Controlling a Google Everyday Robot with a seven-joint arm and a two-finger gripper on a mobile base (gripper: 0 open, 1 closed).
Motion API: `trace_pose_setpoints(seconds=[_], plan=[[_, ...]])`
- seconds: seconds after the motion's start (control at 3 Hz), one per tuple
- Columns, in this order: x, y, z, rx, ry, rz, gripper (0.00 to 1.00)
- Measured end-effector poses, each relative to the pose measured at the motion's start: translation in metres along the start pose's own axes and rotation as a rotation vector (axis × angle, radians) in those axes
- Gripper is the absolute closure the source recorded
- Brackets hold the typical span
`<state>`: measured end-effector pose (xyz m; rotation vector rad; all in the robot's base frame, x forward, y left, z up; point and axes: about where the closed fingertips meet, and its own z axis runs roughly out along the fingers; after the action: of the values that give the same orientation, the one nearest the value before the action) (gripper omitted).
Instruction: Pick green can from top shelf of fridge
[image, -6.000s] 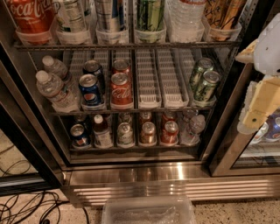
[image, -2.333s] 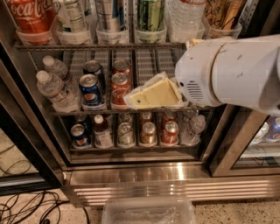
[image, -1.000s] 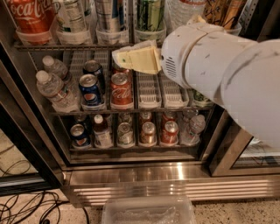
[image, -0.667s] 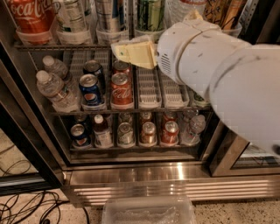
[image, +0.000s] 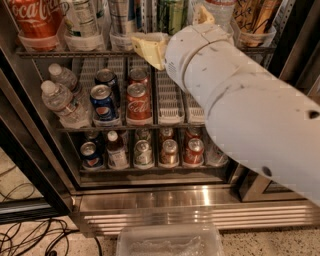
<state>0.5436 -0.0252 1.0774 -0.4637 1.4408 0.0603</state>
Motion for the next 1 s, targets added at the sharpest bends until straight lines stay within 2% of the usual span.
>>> trace_pose_setpoints(seconds=[0.67,1.0], plan=[[0.006,-0.005,0.010,0.067,-0.039,-0.005,0.29],[0.009,-0.005,0.018,0.089,-0.049,0.001,0.29]])
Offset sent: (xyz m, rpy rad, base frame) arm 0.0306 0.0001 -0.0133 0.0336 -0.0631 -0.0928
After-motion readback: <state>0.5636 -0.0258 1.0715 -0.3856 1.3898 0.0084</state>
